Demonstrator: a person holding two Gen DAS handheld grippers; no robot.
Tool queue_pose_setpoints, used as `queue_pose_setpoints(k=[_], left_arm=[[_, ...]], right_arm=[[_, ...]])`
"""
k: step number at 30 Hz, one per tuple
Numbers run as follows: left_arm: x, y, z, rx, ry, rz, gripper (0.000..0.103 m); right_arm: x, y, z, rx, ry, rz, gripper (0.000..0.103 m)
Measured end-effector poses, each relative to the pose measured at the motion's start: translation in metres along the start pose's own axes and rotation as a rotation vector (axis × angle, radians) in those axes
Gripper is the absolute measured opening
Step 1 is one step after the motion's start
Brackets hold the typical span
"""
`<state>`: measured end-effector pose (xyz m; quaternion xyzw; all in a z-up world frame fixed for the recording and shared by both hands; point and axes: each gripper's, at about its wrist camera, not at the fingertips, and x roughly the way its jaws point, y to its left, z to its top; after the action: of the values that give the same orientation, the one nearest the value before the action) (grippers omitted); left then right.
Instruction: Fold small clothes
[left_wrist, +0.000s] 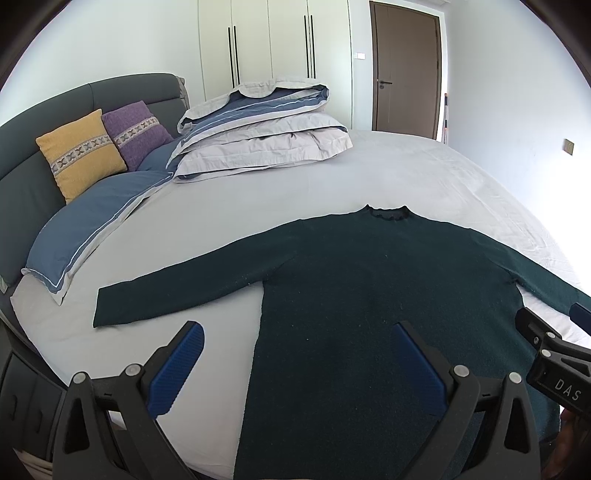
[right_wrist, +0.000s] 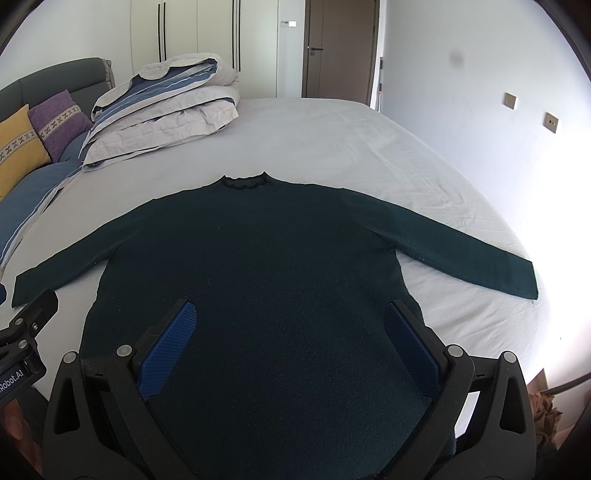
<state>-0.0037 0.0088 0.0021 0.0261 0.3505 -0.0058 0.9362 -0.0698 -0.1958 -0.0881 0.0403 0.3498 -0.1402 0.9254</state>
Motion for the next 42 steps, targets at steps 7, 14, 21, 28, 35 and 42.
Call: queue_pose_setpoints(k=[7,14,21,28,35,42], left_arm=[[0.0000,-0.0001,-0.0003,0.000,0.000,0.001,0.103],[0.0001,0.0005,-0.0007,-0.002,-0.002,-0.001,0.103],[0.0016,-0.0004,-0.0003,0.004,-0.007,0.003,0.103],[0.0024,-0.0007,-0.0004,0.005,-0.010,0.004,0.103],[0.0014,-0.0020,-0.0003,0.003,-0.012,0.010,0.103],[0.0009,-0.0021,-0.0004,0.003,-0.014,0.014,0.103]], right_arm=[[0.0002,0.0002,0.0004,0.000,0.000,0.001,0.103],[-0.0011,-0.0020,0.0018,0.005,-0.009,0.002,0.103],[-0.0003,-0.0029,0.0018,0.004,-0.006,0.003,0.103],[-0.0002,-0.0019,0.0017,0.002,-0.007,0.002,0.103],[0.0006,-0.0019,0.0017,-0.001,-0.008,0.003,0.103],[0.0007,-0.0009,0.0013,-0.005,-0.010,0.003,0.103]])
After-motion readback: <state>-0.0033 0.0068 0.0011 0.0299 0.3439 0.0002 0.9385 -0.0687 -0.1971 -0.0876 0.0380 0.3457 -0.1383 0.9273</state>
